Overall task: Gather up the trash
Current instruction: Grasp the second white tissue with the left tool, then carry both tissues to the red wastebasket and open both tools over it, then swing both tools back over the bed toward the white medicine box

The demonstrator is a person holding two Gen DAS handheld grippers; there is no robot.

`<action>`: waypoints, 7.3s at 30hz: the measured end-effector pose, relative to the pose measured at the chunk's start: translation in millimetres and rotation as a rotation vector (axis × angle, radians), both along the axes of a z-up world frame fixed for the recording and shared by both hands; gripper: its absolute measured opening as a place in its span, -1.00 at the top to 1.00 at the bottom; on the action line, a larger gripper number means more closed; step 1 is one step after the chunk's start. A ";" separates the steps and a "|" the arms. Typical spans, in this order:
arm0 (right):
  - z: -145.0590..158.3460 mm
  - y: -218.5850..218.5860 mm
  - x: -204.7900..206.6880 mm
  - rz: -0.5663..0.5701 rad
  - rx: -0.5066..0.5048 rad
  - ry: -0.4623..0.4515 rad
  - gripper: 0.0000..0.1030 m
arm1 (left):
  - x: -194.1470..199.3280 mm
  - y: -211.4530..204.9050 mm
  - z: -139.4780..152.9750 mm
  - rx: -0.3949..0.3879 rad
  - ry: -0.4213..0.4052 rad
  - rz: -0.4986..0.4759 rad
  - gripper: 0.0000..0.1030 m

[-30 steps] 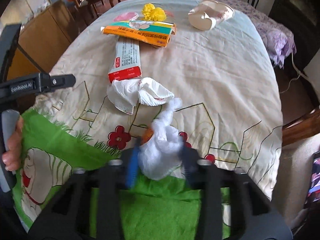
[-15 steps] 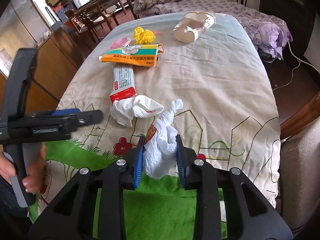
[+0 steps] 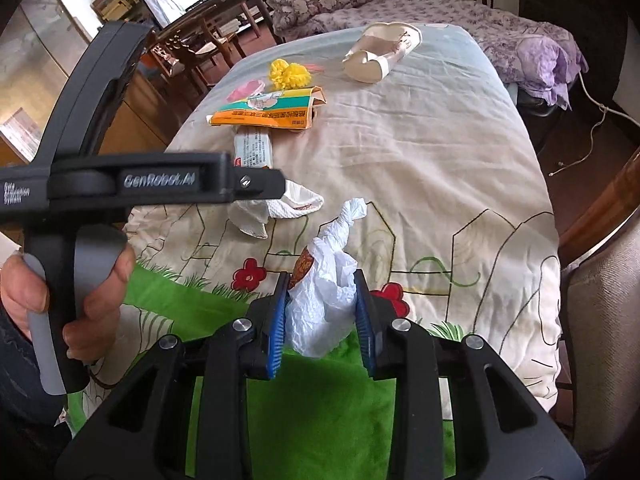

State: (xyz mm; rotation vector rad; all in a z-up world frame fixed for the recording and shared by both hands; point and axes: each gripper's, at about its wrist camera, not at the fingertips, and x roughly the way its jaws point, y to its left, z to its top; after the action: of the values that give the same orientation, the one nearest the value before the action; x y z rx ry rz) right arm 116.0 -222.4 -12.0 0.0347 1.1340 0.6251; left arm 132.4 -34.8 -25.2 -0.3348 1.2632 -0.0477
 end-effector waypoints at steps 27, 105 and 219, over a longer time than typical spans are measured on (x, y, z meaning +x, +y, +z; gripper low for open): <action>-3.4 1.3 2.3 -0.008 0.003 0.018 0.37 | -25.5 -2.9 5.0 -0.032 0.006 -0.045 0.42; 39.4 420.6 -191.4 0.910 -0.063 -0.003 0.38 | -353.4 371.5 -12.8 -0.030 -0.027 0.798 0.42; 6.8 74.7 90.4 0.013 -0.069 -0.135 -0.87 | -26.3 118.5 -11.5 0.018 -0.082 0.297 -0.76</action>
State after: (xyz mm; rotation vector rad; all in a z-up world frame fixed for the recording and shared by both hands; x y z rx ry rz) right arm 206.4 -147.7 -5.2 -0.0727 1.0253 0.5905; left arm 106.1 83.7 -36.6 -0.4967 1.1218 0.2015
